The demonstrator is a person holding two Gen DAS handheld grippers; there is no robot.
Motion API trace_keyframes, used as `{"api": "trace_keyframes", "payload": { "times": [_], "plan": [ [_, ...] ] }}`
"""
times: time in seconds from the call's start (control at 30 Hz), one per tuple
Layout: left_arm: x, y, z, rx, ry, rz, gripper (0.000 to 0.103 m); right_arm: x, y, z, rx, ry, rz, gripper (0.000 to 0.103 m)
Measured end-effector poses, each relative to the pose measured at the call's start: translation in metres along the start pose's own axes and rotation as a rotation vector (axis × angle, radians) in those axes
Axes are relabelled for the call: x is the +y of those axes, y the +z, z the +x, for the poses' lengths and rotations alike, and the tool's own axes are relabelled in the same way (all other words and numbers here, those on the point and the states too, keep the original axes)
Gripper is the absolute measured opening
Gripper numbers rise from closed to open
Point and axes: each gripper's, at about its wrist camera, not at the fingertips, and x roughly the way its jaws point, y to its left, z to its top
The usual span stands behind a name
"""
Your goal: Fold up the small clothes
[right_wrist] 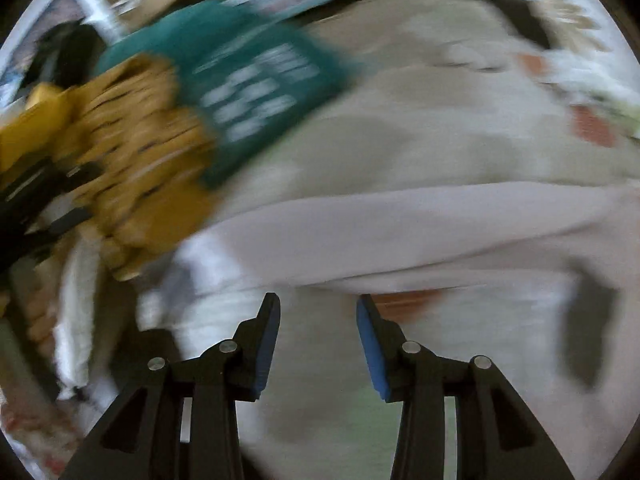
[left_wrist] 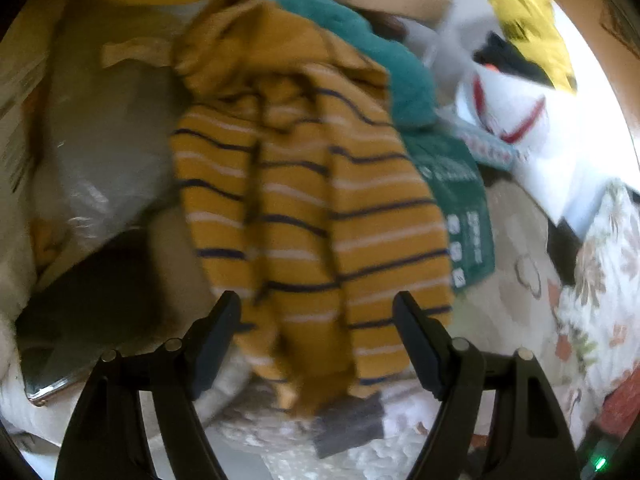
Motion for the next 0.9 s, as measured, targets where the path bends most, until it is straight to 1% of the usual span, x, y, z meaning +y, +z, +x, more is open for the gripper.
{"api": "trace_keyframes", "payload": {
  "times": [0.07,0.1,0.17,0.23,0.33,0.47,0.5,0.53,0.57,0.6,0.63,0.67,0.7,0.8,0.9],
  "plan": [
    [0.011,0.003,-0.002,-0.012,0.014,-0.027,0.077,0.032,-0.004,0.019,0.022,0.066,-0.043,0.045],
    [0.015,0.004,-0.003,-0.020,0.017,-0.038,0.077,0.048,-0.006,0.027,0.023,0.075,-0.081,0.045],
    [0.019,0.006,-0.003,-0.020,-0.001,-0.051,0.077,0.076,-0.014,0.039,0.028,0.058,-0.172,0.049],
    [0.019,0.005,-0.004,-0.018,0.000,-0.048,0.077,0.105,-0.025,0.054,0.047,0.049,-0.274,0.054],
    [0.015,0.004,-0.004,-0.013,-0.018,-0.043,0.077,0.128,-0.034,0.069,0.036,0.005,-0.356,0.055],
    [0.011,0.003,-0.005,-0.016,-0.024,-0.038,0.077,0.146,-0.038,0.092,-0.021,-0.089,-0.434,0.055],
    [0.011,0.003,-0.005,-0.017,-0.025,-0.040,0.077,0.147,-0.038,0.098,-0.030,-0.095,-0.445,0.050],
    [0.010,0.003,-0.006,-0.018,-0.028,-0.042,0.077,0.147,-0.038,0.102,-0.030,-0.110,-0.444,0.022],
    [0.010,0.002,-0.006,-0.019,-0.031,-0.043,0.077,0.145,-0.037,0.102,-0.041,-0.138,-0.430,0.008],
    [0.008,0.001,-0.006,-0.020,-0.034,-0.042,0.077,0.140,-0.033,0.099,-0.037,-0.115,-0.394,0.006],
    [0.004,0.000,-0.006,-0.022,-0.037,-0.036,0.077,0.130,-0.026,0.092,-0.030,-0.061,-0.321,0.005],
    [0.000,-0.002,-0.007,-0.022,-0.043,-0.025,0.077,0.120,-0.020,0.079,-0.051,-0.034,-0.260,0.005],
    [-0.006,-0.004,-0.007,-0.021,-0.053,-0.011,0.077,0.111,-0.015,0.065,-0.079,-0.024,-0.225,0.005],
    [-0.032,-0.013,-0.008,-0.007,-0.082,0.046,0.077,0.074,-0.002,0.005,-0.179,0.005,-0.113,0.004],
    [-0.065,-0.026,-0.006,0.027,-0.133,0.110,0.077,0.016,0.002,-0.069,-0.281,-0.005,0.006,0.004]
  ]
}}
